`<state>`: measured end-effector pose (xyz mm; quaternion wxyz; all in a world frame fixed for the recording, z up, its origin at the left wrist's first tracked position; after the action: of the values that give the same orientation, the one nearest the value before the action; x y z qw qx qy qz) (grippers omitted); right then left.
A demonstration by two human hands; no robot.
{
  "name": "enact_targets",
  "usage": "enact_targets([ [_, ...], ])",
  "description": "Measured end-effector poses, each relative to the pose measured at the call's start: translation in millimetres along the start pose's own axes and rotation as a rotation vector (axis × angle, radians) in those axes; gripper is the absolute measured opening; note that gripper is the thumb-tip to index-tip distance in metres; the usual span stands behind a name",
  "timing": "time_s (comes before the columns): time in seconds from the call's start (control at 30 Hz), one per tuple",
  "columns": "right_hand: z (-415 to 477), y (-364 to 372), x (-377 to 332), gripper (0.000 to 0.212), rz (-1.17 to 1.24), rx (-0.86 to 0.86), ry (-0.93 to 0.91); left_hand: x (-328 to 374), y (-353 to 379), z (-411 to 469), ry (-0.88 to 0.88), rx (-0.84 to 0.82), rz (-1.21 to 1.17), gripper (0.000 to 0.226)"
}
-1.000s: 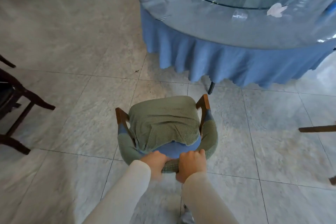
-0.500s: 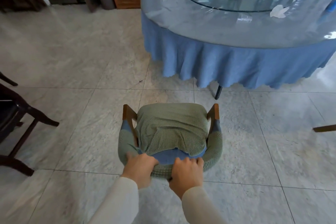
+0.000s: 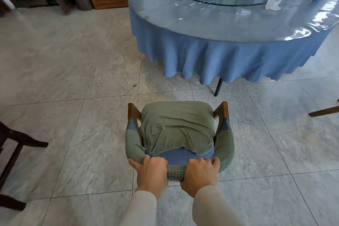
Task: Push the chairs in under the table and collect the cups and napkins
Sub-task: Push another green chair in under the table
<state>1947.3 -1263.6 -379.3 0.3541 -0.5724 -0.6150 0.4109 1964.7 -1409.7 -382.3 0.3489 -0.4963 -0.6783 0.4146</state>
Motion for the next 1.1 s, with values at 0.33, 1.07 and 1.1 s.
enact_targets([
  [0.33, 53, -30, -22, 0.011, 0.002, 0.035, 0.048, -11, -25, 71, 0.057, 0.007, 0.018, 0.038],
  [1.07, 295, -132, -85, 0.020, 0.127, 0.045, 0.110, -22, -146, 331, 0.143, 0.020, 0.075, 0.026],
  [1.1, 305, -136, -87, 0.020, 0.130, 0.053, 0.109, -21, -151, 341, 0.149, 0.025, 0.075, 0.027],
])
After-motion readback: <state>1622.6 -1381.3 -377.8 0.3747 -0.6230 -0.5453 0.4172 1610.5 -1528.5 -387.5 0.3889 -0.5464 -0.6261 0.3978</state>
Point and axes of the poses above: each hand's wrist, its own z-axis towards the middle knuckle, its own y-axis out of the palm, x = y × z, the point moved 6 cm from there along z, towards the middle knuckle, and after that the axes turned 2 degrees about -z, right-handed, at the moved point
